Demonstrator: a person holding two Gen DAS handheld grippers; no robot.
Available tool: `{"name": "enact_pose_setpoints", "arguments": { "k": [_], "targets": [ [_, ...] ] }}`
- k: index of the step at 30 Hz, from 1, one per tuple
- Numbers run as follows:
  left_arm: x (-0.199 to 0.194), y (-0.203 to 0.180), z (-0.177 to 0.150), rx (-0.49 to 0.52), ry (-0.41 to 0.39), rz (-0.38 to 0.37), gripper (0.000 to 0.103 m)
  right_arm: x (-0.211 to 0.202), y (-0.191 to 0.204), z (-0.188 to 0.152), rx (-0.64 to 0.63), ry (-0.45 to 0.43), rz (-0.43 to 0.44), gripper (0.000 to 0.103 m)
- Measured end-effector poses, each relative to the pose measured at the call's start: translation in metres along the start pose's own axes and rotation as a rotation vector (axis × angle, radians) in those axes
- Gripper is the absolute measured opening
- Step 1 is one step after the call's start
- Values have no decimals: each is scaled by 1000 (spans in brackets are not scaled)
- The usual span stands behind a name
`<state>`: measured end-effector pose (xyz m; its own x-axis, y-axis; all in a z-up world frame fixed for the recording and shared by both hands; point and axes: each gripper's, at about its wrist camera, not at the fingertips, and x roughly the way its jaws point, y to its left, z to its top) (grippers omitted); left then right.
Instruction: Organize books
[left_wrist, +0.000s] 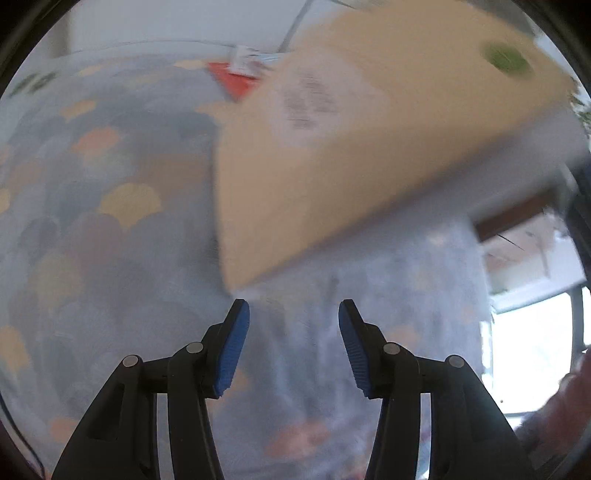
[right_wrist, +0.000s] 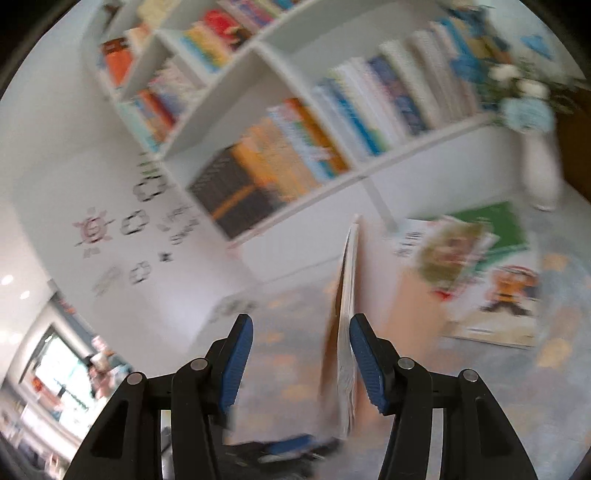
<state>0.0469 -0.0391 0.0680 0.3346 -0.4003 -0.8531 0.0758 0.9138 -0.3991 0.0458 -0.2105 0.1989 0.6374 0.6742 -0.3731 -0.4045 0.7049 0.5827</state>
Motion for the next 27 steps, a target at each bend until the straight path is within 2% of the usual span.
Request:
{"name": "enact_pose_setpoints", "arguments": {
  "k": [2, 5, 7, 9, 15, 17, 20, 22, 27],
  "targets": [
    [-9, -5, -5, 44, -12, -12, 47, 21, 18, -9, -21, 50, 29, 54],
    [-24, 3, -22, 102, 20, -24, 47, 58, 41, -28, 11, 144, 113, 54],
    [-33, 24, -37, 105, 39, 17, 47, 74, 48, -36, 47, 185, 140, 53],
    [-46, 52, -53, 74, 58, 51, 47, 87, 62, -43, 31, 209, 153, 53],
    [-98, 110, -82, 54, 32, 152, 47, 113, 103, -59, -35, 266, 195, 53],
    [-113, 126, -82, 51, 14, 171, 47, 117, 109, -71, -47, 295, 174, 53],
    [-132, 155, -77, 43, -23, 178, 47, 127, 110, -96, -44, 351, 83, 53],
    [-138, 173, -58, 56, -49, 182, 47, 134, 106, -114, -23, 378, 4, 53],
    [-140, 196, -5, 200, -80, 175, 49, 138, 94, -152, 115, 379, -151, 53]
  ]
}}
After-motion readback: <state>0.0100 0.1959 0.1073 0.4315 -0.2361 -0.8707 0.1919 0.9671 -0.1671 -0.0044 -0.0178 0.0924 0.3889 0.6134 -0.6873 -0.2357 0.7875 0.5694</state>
